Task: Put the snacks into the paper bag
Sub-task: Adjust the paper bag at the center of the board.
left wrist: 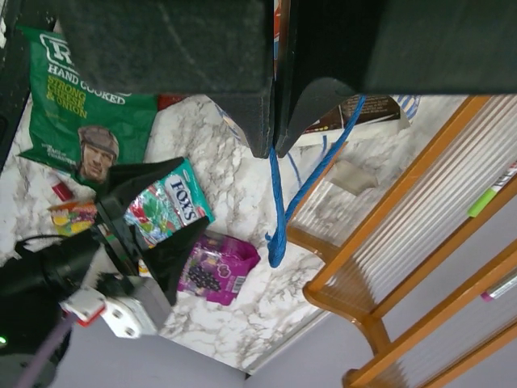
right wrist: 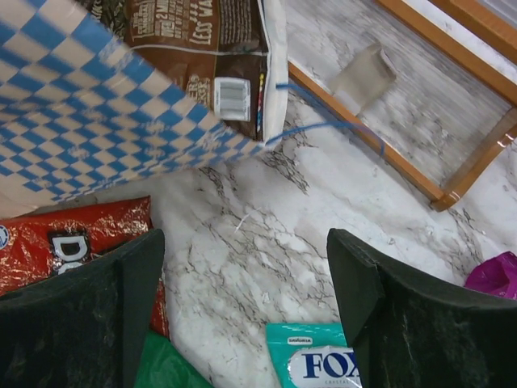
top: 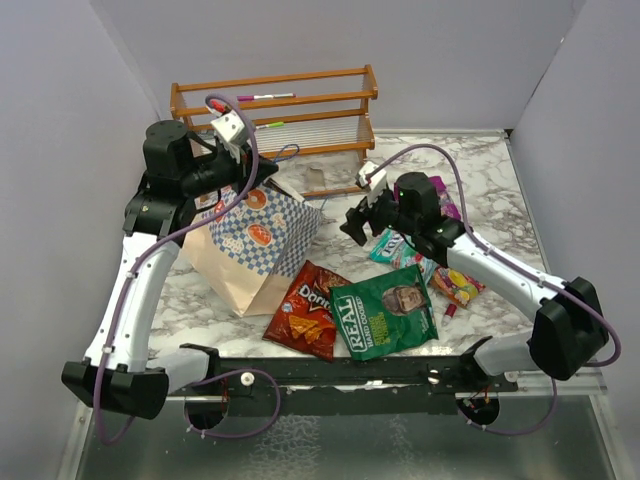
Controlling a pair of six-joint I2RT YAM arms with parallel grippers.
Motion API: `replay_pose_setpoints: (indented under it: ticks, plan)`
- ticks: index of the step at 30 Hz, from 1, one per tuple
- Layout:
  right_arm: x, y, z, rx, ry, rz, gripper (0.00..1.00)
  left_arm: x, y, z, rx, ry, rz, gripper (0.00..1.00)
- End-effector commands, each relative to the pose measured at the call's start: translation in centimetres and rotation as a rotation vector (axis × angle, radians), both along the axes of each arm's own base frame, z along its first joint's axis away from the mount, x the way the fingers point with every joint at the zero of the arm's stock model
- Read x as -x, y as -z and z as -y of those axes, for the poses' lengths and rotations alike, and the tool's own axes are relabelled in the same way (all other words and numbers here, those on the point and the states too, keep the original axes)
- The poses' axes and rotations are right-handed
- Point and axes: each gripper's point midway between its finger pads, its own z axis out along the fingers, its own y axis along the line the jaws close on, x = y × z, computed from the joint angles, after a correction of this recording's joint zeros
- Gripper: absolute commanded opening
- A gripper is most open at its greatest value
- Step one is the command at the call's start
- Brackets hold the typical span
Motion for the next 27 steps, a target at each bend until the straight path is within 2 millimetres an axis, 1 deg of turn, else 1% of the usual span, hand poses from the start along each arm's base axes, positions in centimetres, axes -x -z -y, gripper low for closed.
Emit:
replay_pose_setpoints:
  ticks: [1, 3, 5, 9, 12, 14, 17, 21, 24, 27]
  plan:
    - [-1.1, -3.0, -2.1, -0.076, -0.051, 0.056, 0.82, 3.8, 0.4, 0.5, -0.060, 0.142, 0.070, 0.00]
    - [-1.4, -3.6, -2.7, -0.087, -0.073, 0.066, 0.82, 4.9, 1.5, 0.2, -0.097, 0.161, 0.072, 0.00]
    - [-1.5, -3.9, -3.4, -0.097, -0.099, 0.062, 0.82, 5.9, 3.2, -0.2, -0.133, 0.173, 0.065, 0.00]
    - [-2.0, -4.5, -4.9, -0.104, -0.157, 0.040, 0.81, 7.9, 5.9, -1.0, -0.209, 0.196, 0.069, 0.00]
    - [-2.6, -4.0, -6.0, -0.114, -0.175, -0.003, 0.80, 8.9, 7.3, -1.3, -0.236, 0.214, 0.069, 0.00]
    - [-2.9, -3.7, -6.7, -0.128, -0.180, -0.047, 0.79, 9.1, 7.7, -1.4, -0.242, 0.219, 0.067, 0.00]
    - [-3.1, -2.0, -7.5, -0.138, -0.175, -0.136, 0.79, 9.2, 7.7, -1.4, -0.239, 0.219, 0.065, 0.00]
    - [-3.1, 1.6, -7.7, -0.121, -0.153, -0.250, 0.81, 8.7, 7.0, -1.6, -0.232, 0.175, 0.065, 0.00]
    - [-2.5, 4.6, -7.8, -0.098, -0.159, -0.319, 0.82, 8.3, 6.7, -1.7, -0.219, 0.149, 0.058, 0.00]
    - [-1.7, 6.8, -8.2, -0.103, -0.193, -0.381, 0.82, 8.1, 6.7, -1.6, -0.208, 0.145, 0.052, 0.00]
